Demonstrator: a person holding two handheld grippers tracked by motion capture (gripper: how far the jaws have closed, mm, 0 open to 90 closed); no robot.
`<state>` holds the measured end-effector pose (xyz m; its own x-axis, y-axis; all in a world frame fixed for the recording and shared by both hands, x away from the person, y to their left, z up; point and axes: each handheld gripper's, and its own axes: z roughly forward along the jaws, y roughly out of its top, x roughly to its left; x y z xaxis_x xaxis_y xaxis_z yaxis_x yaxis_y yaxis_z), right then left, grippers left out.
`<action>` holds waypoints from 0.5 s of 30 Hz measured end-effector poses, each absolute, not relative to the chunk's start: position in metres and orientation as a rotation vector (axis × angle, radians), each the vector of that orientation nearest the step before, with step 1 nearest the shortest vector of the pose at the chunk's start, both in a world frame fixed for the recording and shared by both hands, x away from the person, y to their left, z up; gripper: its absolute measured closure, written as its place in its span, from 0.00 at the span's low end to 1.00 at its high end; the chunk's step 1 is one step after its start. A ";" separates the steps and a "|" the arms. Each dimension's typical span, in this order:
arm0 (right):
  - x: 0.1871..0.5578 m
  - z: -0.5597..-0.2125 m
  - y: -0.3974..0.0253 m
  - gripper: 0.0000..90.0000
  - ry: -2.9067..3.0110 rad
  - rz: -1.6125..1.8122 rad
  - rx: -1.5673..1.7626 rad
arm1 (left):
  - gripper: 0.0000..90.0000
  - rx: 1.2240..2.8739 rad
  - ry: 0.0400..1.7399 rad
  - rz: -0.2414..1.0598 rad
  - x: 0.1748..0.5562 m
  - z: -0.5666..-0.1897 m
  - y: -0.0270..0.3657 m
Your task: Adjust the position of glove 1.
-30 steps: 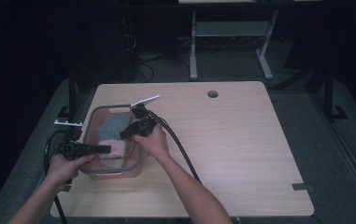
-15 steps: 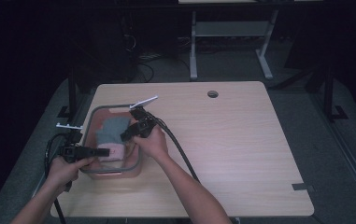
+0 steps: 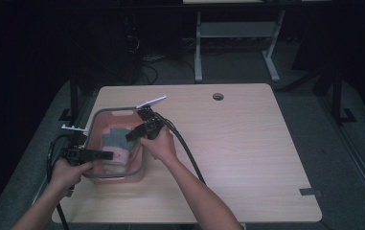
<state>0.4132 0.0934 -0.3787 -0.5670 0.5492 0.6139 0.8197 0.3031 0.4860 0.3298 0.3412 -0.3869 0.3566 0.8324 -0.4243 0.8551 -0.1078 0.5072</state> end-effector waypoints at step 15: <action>0.413 -0.371 0.069 0.79 -2.207 -1.185 -1.260 | 0.52 1.951 1.453 0.031 0.331 -0.363 0.340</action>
